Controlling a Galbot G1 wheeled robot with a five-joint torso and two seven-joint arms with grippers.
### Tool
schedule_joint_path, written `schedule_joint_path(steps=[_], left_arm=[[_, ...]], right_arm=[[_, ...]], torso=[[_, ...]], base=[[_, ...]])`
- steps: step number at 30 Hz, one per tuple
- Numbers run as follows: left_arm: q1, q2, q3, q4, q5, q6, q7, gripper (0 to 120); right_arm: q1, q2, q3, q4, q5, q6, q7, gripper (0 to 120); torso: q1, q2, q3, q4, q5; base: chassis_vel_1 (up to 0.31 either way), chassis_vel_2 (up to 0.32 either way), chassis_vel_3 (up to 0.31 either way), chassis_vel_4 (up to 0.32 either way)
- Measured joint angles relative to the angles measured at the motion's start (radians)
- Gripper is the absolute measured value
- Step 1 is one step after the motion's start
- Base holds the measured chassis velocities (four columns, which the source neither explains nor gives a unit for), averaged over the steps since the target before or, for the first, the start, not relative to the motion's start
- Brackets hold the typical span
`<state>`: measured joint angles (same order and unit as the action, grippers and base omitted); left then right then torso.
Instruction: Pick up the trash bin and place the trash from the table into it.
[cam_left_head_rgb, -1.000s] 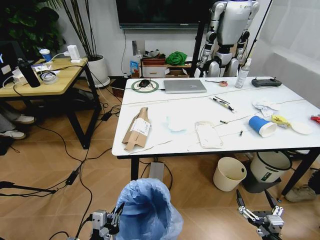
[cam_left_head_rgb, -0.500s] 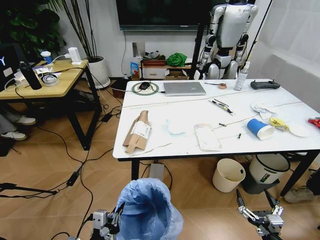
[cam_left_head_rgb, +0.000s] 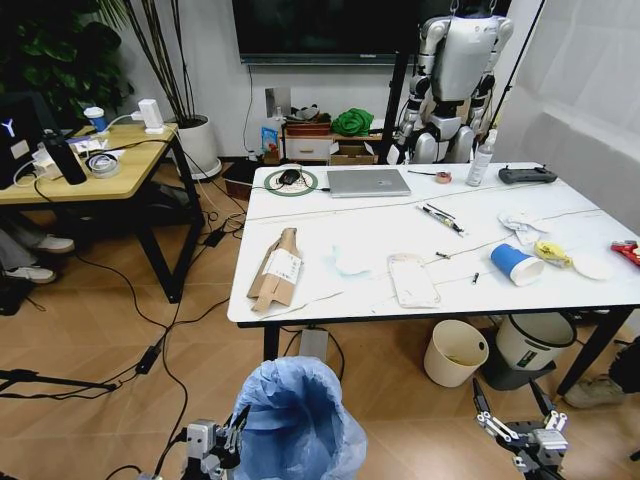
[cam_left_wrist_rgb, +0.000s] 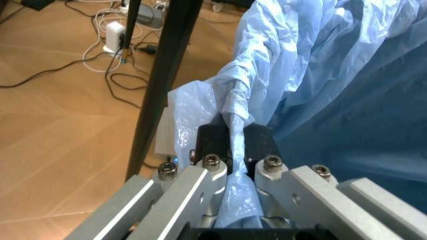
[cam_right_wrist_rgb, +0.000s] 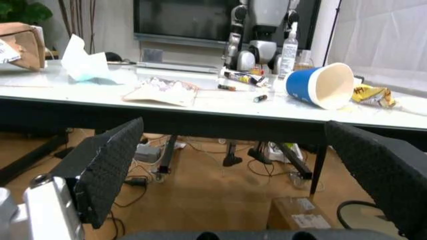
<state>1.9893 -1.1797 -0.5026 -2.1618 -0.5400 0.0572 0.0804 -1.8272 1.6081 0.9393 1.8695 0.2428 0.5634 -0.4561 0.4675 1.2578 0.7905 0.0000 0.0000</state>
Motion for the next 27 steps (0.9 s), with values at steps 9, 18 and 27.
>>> schedule_joint_path(steps=[9,18,27], left_arm=[[0.009,0.004,0.006,-0.020,-0.005,-0.010,-0.008,0],[0.009,0.009,-0.044,-0.028,0.061,0.026,0.017,0],[0.024,0.012,-0.107,-0.059,0.026,0.082,0.042,0]], right_arm=[[0.000,0.000,0.001,0.000,0.000,0.000,0.000,100],[-0.009,-0.033,-0.026,0.075,0.013,-0.035,0.043,100],[0.077,-0.238,-0.076,0.178,0.149,-0.235,0.158,100]], torso=[[0.009,0.022,0.013,0.0000,0.0001],[0.008,0.019,0.012,-0.0002,-0.0002],[0.006,0.015,0.009,0.0000,0.0002]], base=[[0.000,0.000,0.000,0.000],[0.000,0.000,0.000,0.000],[0.000,0.000,0.000,0.000]])
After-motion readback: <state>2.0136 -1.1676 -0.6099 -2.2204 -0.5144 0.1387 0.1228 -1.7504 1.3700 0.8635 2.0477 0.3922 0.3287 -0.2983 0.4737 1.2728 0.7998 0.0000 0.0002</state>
